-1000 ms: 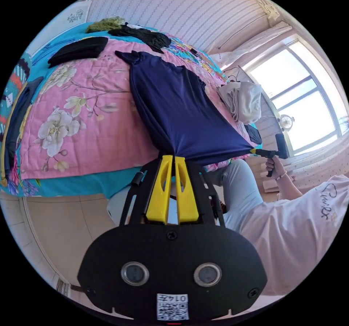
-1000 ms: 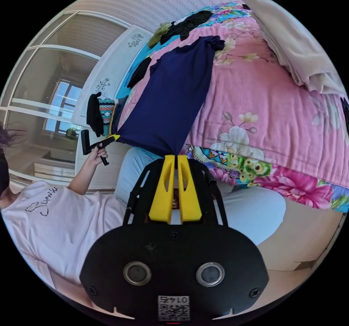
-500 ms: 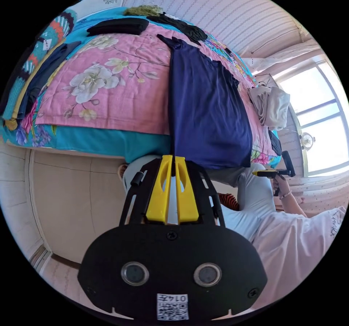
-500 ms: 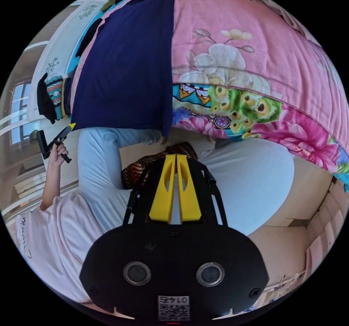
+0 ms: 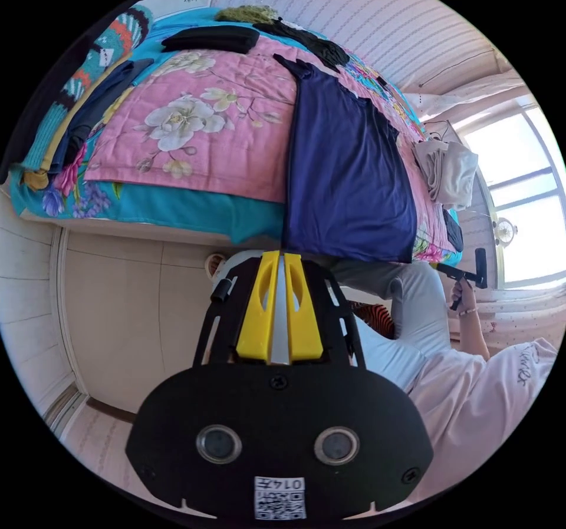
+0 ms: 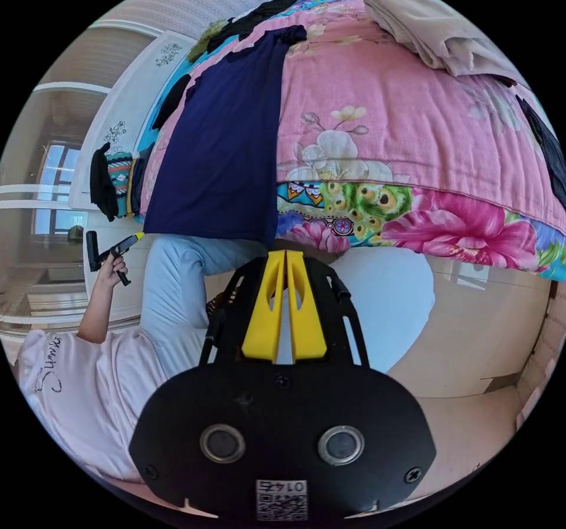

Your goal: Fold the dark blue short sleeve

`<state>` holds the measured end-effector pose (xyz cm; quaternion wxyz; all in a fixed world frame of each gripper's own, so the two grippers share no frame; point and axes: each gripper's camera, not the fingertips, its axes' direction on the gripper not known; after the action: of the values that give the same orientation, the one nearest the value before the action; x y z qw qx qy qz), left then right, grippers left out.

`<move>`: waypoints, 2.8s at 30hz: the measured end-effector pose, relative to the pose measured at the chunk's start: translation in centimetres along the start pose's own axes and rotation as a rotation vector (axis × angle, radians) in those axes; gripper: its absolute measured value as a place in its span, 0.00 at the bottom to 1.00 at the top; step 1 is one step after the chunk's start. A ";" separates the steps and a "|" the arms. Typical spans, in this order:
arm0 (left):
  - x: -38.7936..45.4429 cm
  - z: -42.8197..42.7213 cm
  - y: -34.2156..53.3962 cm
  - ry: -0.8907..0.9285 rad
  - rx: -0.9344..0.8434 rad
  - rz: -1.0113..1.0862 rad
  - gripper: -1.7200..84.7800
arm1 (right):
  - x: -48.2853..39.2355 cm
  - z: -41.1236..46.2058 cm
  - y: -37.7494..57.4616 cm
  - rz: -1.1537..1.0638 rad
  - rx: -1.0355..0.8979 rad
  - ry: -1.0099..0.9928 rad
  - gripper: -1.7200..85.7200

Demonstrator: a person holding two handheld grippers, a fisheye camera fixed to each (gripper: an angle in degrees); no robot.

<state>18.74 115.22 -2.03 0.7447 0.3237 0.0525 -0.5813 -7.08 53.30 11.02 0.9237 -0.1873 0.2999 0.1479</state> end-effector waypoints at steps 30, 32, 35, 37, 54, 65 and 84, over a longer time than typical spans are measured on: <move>30.3 23.0 -42.1 0.140 0.102 0.825 0.02 | 2.8 1.8 -38.7 -0.035 0.278 0.041 0.12; 31.7 24.5 -43.6 0.143 0.093 0.848 0.03 | 3.5 3.1 -40.9 -0.011 0.216 0.054 0.08; 34.6 27.3 -46.7 0.127 0.095 0.904 0.06 | 4.3 3.0 -41.5 0.019 0.241 0.020 0.04; 36.6 29.8 -48.6 0.080 0.064 0.940 0.08 | 4.7 2.9 -41.2 0.026 0.257 -0.036 0.04; 29.1 37.3 -61.6 0.116 -0.003 0.611 0.01 | 5.8 2.7 -43.6 -0.010 0.329 -0.184 0.06; 27.0 39.9 -65.4 0.080 -0.004 0.593 0.01 | 6.0 8.0 -50.7 -0.048 0.247 -0.295 0.05; 20.5 44.0 -67.8 0.106 0.013 0.382 0.01 | 1.2 9.3 -50.1 -0.210 0.154 -0.166 0.04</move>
<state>-48.84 66.53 -5.38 0.8354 0.3627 0.0252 -0.4121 17.80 13.17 30.19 0.9673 -0.1332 0.2116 0.0422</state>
